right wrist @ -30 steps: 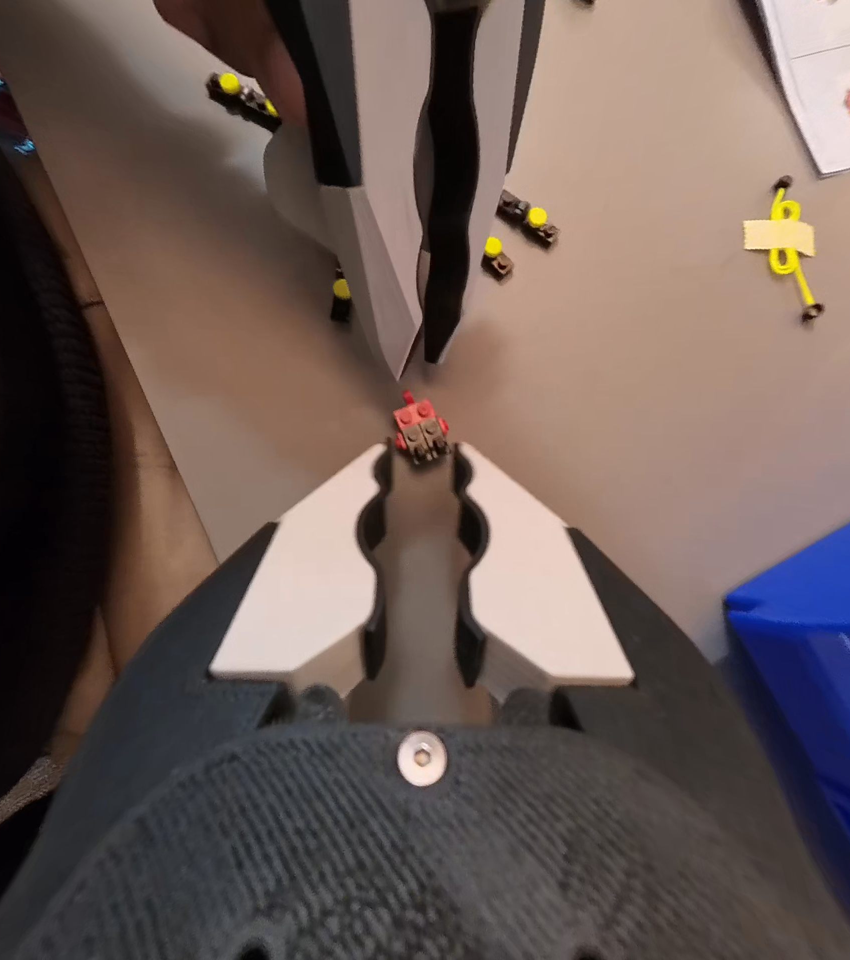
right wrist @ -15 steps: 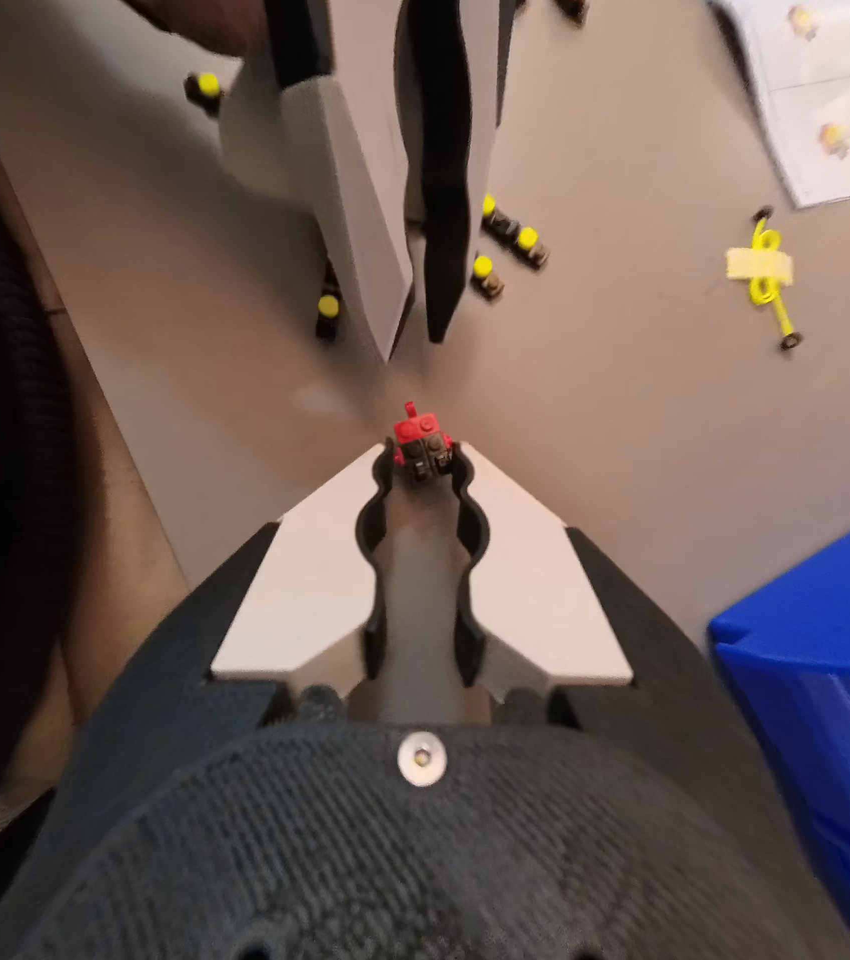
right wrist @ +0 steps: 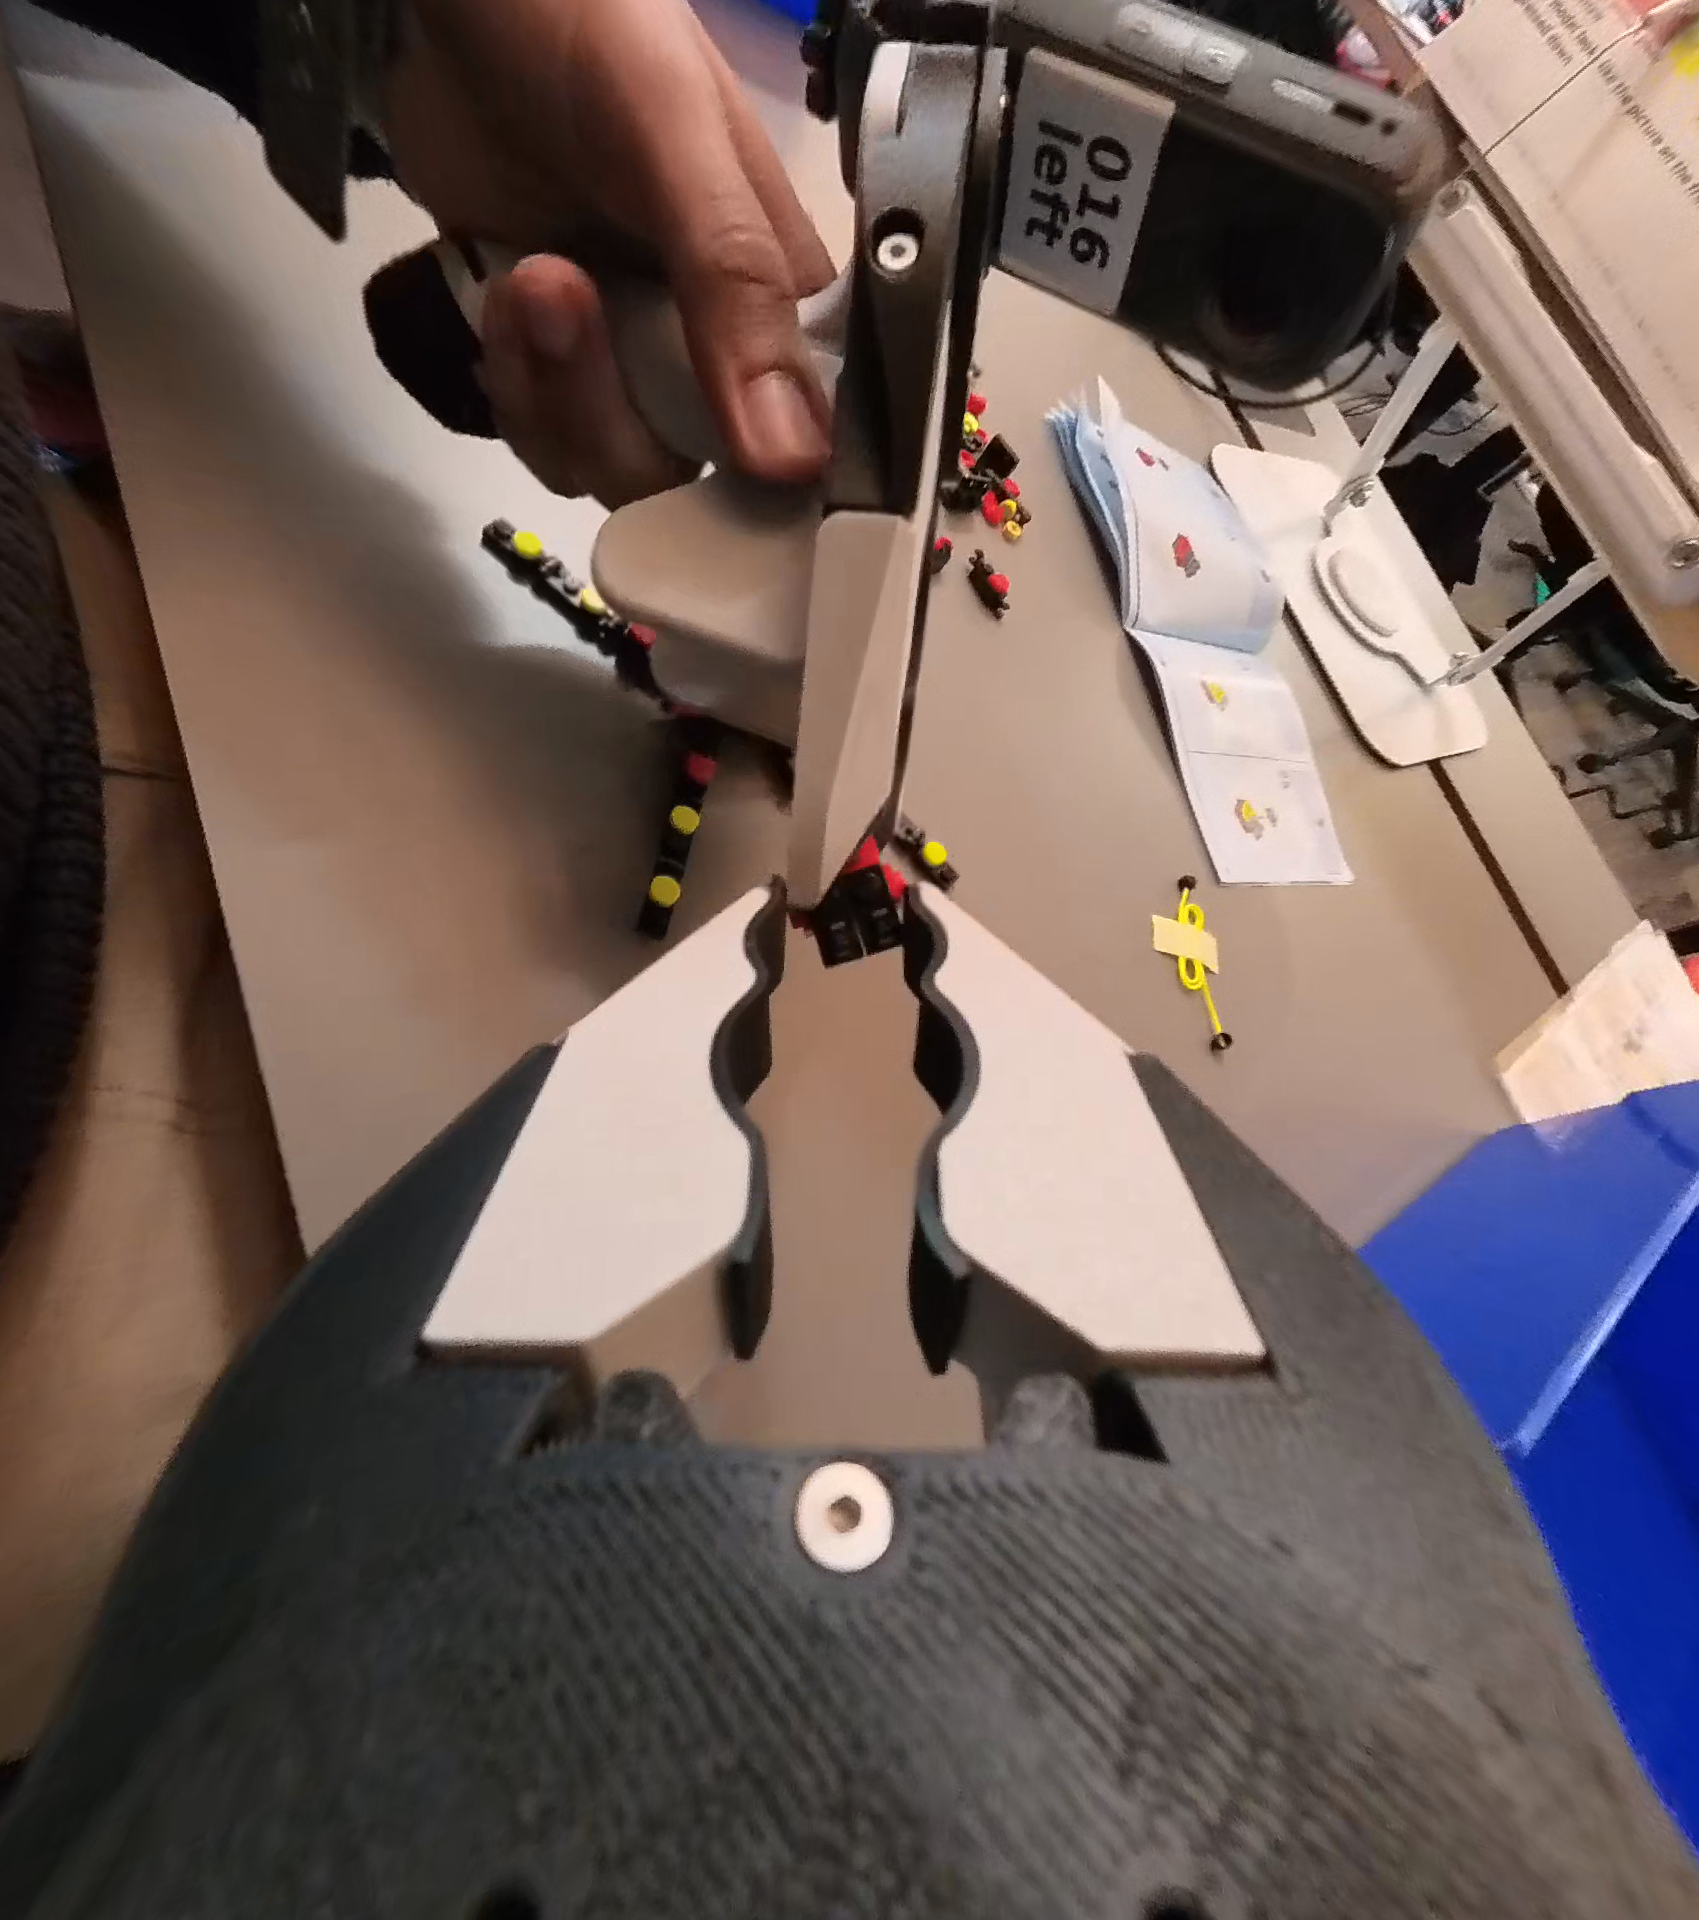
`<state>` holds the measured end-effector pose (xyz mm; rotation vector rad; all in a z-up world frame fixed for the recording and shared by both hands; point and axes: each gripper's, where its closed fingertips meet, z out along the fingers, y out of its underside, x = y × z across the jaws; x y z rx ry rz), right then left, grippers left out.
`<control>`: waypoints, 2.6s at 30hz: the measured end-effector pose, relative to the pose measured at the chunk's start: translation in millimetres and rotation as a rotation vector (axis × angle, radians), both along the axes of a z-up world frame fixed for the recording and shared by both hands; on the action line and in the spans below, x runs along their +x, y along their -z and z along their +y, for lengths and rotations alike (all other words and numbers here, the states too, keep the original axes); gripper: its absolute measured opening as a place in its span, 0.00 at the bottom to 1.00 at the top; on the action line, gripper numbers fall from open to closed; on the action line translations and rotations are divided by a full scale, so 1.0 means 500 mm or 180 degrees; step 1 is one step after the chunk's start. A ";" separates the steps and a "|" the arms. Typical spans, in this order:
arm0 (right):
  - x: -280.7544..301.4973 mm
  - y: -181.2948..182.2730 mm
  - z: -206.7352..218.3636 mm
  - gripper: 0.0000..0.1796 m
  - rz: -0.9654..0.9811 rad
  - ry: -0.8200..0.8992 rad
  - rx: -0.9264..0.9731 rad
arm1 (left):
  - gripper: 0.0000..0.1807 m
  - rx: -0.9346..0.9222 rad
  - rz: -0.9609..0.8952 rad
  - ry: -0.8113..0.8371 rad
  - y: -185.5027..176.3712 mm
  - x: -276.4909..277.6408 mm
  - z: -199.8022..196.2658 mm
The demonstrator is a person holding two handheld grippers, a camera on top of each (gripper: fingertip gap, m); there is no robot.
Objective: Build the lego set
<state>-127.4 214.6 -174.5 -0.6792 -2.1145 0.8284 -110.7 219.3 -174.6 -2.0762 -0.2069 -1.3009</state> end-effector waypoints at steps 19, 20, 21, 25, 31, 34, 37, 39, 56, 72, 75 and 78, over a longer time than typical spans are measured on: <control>-0.011 -0.107 -0.012 0.15 -0.0242 0.0024 -0.2220 | 0.05 0.1747 0.1416 -0.0165 -0.079 -0.030 -0.012; -0.012 -0.106 -0.013 0.15 -0.0263 0.0032 -0.2228 | 0.05 0.1750 0.1464 -0.0132 -0.076 -0.026 -0.013; -0.012 -0.104 -0.011 0.15 -0.0279 0.0051 -0.2223 | 0.05 0.1756 0.1515 -0.0112 -0.074 -0.023 -0.012; -0.010 -0.095 -0.008 0.11 -0.0305 0.0074 -0.2117 | 0.05 0.1821 0.1660 -0.0068 -0.075 -0.015 -0.013; -0.004 -0.086 -0.020 0.06 -0.0347 -0.0027 -0.1951 | 0.05 0.1838 0.1877 0.0014 -0.067 -0.012 -0.016; 0.000 -0.077 -0.025 0.06 -0.0393 -0.0077 -0.1844 | 0.05 0.1841 0.1983 0.0123 -0.058 -0.008 -0.022; 0.003 -0.075 -0.027 0.06 -0.0398 -0.0088 -0.1772 | 0.05 0.1833 0.2032 0.0170 -0.054 -0.005 -0.023; 0.002 -0.079 -0.025 0.06 -0.0379 -0.0071 -0.1785 | 0.05 0.1839 0.2032 0.0137 -0.058 -0.005 -0.021; -0.001 -0.060 -0.004 0.06 -0.0299 0.0049 -0.1359 | 0.10 0.1631 0.1735 0.0013 -0.056 -0.032 -0.020; 0.015 -0.030 -0.026 0.06 -0.0434 -0.0169 -0.1054 | 0.04 0.1469 0.1685 0.0394 -0.030 -0.001 -0.036; 0.014 -0.026 -0.024 0.06 -0.0452 -0.0150 -0.1039 | 0.07 0.1417 0.1703 0.0427 -0.023 -0.002 -0.038; 0.014 -0.025 -0.023 0.06 -0.0472 -0.0138 -0.1071 | 0.08 0.1392 0.1734 0.0439 -0.019 -0.001 -0.038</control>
